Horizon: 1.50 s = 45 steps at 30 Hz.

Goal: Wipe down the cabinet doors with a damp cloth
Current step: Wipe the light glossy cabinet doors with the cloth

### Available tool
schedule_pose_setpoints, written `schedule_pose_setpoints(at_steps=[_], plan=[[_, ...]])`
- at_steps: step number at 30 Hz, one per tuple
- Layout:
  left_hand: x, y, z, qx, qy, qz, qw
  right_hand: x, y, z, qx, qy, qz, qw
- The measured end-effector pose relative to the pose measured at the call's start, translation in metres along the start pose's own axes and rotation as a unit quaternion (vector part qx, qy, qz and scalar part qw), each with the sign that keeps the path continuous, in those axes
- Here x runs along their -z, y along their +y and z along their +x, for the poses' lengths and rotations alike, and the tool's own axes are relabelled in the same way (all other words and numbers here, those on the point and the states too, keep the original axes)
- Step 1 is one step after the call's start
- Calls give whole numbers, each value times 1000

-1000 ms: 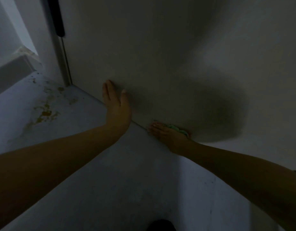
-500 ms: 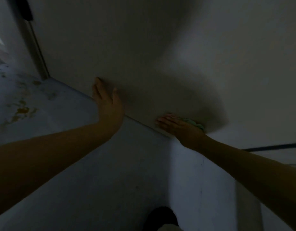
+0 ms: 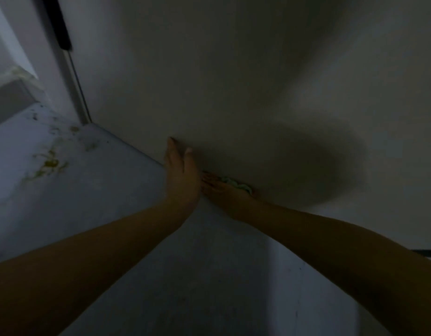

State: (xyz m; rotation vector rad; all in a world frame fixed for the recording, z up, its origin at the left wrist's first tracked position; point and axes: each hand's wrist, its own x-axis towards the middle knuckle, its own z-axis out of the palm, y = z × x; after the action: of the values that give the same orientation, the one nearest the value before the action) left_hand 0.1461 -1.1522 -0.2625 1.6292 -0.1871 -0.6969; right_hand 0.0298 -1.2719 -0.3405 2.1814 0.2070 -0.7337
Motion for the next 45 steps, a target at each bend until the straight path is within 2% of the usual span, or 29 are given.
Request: schedule_pose_setpoints(at_steps=[1,3,4,5,7,10,11,12,14,15,17,19,21,23,25,26,27,28,29,31,35,37,40,41,42,45], plan=[[-3,0,-2,4,4,8,1000,6,3,-3,-2,55,12,998],[-8,2,-6,-1,4,16,1000,3,-6,-14,10,33,-44,998],[-10,3,-6,-5,7,17,1000,-4,-5,-20,-6,50,-19,999],[-11,0,-6,-6,12,19,1000,-9,-6,-29,-70,71,43,994],[-14,-3,-10,-5,8,36,999,-22,-6,-62,-158,168,208,951],[-20,-7,-16,0,-2,32,1000,-40,-2,-123,-56,126,450,882],[-26,-8,-19,2,-8,16,1000,-42,3,-146,-57,107,470,874],[-27,-7,-21,2,-6,9,1000,-47,6,-156,-67,122,478,867],[-32,-7,-24,4,-16,-13,1000,-54,5,-169,-53,112,470,874],[-33,-8,-24,8,-20,-28,999,-54,2,-171,-35,96,442,891],[-30,-10,-20,24,-29,-51,998,-52,2,-167,-26,121,386,914],[-24,-14,-14,33,-38,-66,997,-45,7,-159,-51,143,366,918],[-18,-17,-13,23,-45,-70,996,-35,10,-139,-20,137,354,925],[-16,-17,-15,4,-36,-74,997,-28,13,-113,-2,184,249,951],[-17,-18,-16,-10,-26,-73,997,-14,21,-98,29,206,182,961],[-18,-18,-17,-8,-22,-72,997,-6,26,-94,68,197,139,968],[-19,-19,-16,-3,-22,-70,997,-5,27,-92,85,133,116,981],[-20,-20,-16,-3,-26,-67,997,0,29,-96,89,69,169,979],[-21,-20,-17,-1,-29,-66,997,0,35,-103,85,85,167,979],[-23,-21,-17,-5,-39,-61,997,-3,42,-123,58,99,127,985],[-28,-18,-17,2,-43,-85,995,-1,52,-182,-100,198,53,974],[-27,-13,-21,9,-45,-102,994,12,62,-197,-216,284,16,934],[-23,5,-25,38,-38,-158,986,50,85,-184,-366,358,-18,859],[-23,7,-27,55,-39,-180,981,59,90,-173,-382,380,-12,842],[-21,8,-27,66,-39,-195,978,67,94,-159,-377,388,-14,841],[-16,10,-28,88,-19,-228,969,67,80,-114,-251,338,34,906]])
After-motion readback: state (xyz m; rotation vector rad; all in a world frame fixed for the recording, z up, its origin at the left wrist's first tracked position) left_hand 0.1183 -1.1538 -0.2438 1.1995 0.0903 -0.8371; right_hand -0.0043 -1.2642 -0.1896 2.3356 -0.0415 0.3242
